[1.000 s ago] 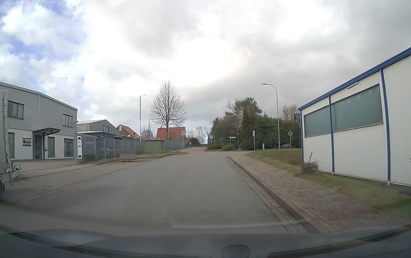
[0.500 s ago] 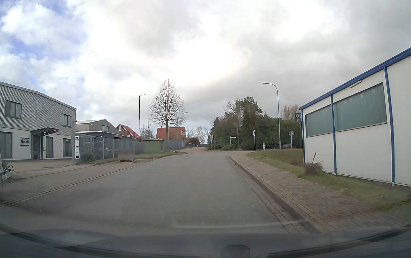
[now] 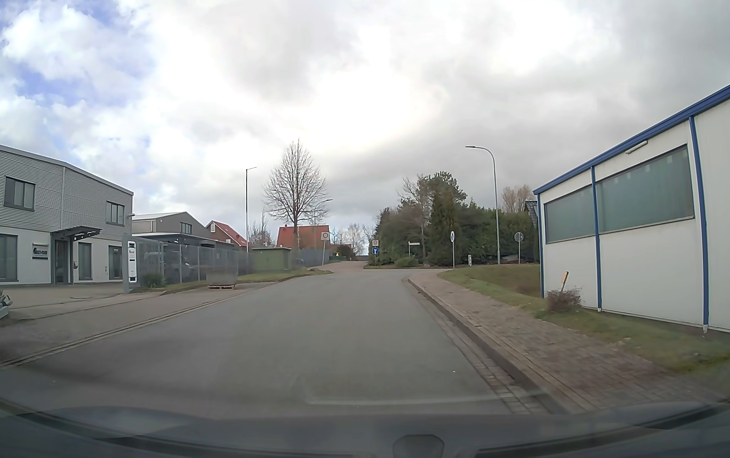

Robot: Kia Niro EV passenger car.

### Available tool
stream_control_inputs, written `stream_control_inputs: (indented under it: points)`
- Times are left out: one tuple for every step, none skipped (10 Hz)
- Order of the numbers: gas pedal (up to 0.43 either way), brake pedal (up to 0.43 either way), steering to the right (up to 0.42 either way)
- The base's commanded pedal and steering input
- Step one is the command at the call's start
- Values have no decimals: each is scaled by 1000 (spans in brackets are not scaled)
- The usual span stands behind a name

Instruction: Follow the waypoints while adhering to traffic rules and regulations

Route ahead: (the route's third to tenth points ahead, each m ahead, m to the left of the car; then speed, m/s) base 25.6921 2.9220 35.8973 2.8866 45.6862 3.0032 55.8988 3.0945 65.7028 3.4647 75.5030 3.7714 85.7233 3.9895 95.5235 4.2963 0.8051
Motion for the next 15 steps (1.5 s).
stream_control_inputs:
  points:
    - [0, 0, -3]
    - [0, 0, -3]
    - [0, 0, -3]
    - [0, 0, -3]
    - [0, 0, -3]
    - [0, 0, -3]
    - [0, 0, -2]
    - [0, 0, 0]
    - [0, 0, 2]
    - [0, 0, 3]
    - [0, 0, 3]
    - [0, 0, 3]
    - [0, 0, 3]
    - [0, 0, 3]
    - [0, 0, 3]
